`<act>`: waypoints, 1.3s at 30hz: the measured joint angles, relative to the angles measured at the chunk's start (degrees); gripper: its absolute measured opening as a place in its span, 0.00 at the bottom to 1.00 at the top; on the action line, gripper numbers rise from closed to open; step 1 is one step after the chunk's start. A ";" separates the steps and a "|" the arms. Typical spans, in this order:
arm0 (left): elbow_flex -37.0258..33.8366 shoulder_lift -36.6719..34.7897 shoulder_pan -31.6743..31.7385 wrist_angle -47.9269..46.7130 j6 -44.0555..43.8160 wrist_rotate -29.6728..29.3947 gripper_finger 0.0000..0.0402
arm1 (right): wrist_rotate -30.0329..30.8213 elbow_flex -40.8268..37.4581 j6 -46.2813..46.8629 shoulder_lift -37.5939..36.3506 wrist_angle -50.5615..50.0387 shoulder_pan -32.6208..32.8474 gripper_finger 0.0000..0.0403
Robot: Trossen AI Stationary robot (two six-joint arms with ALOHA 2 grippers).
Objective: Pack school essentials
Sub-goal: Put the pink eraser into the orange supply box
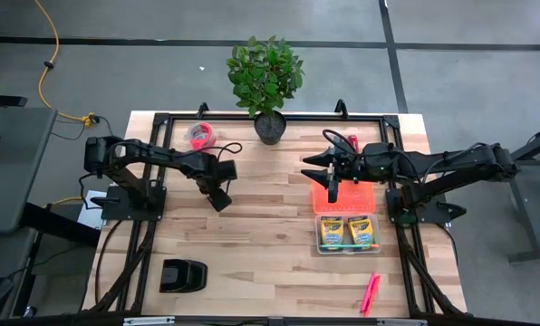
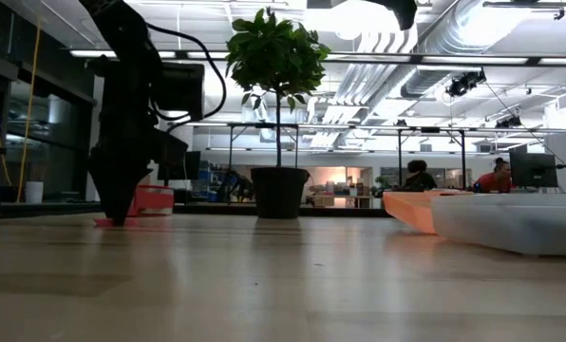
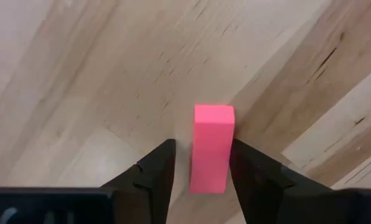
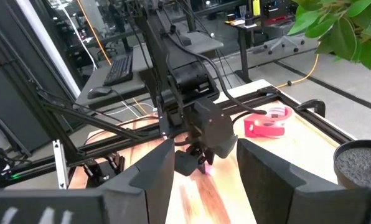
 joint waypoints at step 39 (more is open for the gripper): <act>8.17 -32.68 -3.24 34.64 5.27 3.31 0.18 | -3.50 0.00 2.74 7.82 10.04 -0.02 0.41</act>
